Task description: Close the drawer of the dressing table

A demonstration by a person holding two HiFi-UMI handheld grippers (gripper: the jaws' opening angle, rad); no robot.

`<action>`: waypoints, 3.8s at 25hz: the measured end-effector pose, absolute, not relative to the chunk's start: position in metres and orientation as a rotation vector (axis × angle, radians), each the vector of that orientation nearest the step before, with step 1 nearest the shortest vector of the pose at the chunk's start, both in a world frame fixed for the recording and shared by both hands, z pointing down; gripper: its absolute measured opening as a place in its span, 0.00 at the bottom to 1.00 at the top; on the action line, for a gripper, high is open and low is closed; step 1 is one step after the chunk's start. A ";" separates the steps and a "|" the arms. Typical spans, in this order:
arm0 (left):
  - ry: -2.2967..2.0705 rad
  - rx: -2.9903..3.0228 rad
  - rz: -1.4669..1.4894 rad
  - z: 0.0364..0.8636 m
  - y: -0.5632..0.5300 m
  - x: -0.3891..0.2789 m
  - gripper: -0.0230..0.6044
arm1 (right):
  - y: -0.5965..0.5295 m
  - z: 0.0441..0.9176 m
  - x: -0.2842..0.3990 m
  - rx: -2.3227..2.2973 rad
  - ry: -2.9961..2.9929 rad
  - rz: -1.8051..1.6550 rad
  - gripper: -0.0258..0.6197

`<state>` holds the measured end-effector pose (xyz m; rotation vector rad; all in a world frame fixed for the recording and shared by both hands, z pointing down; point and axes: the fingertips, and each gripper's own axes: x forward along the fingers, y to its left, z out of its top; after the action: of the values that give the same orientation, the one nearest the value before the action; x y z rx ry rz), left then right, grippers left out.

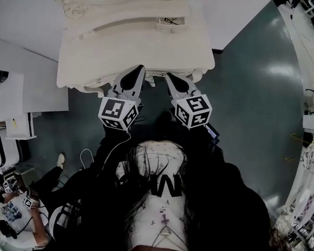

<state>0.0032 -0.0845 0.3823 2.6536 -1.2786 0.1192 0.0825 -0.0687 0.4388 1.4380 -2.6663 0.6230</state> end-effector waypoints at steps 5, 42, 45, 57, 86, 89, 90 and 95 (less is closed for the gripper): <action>-1.298 2.623 0.141 0.388 -0.096 0.014 0.03 | -0.080 0.446 0.097 1.430 -2.671 0.660 0.05; -1.013 2.715 0.244 0.412 -0.286 0.028 0.04 | -0.253 0.514 0.123 1.624 -2.386 0.796 0.05; -0.994 2.718 0.241 0.414 -0.297 0.024 0.03 | -0.268 0.528 0.131 1.663 -2.318 0.805 0.05; -0.978 2.705 0.230 0.422 -0.329 0.008 0.03 | -0.326 0.599 0.144 1.611 -2.105 0.843 0.13; -1.072 2.624 0.225 0.438 -0.361 -0.024 0.03 | -0.389 0.641 0.160 1.642 -1.946 0.776 0.20; -1.088 2.619 0.226 0.438 -0.362 -0.029 0.03 | -0.394 0.641 0.161 1.657 -1.951 0.771 0.20; -1.094 2.617 0.227 0.438 -0.362 -0.030 0.03 | -0.396 0.642 0.162 1.661 -1.953 0.773 0.20; -1.121 2.604 0.232 0.440 -0.362 -0.039 0.03 | -0.404 0.642 0.165 1.686 -1.959 0.782 0.20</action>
<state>-0.0395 -0.3621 0.4402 2.6038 -1.1214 0.2320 0.1647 -0.4038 0.6424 1.6862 -1.9594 0.7816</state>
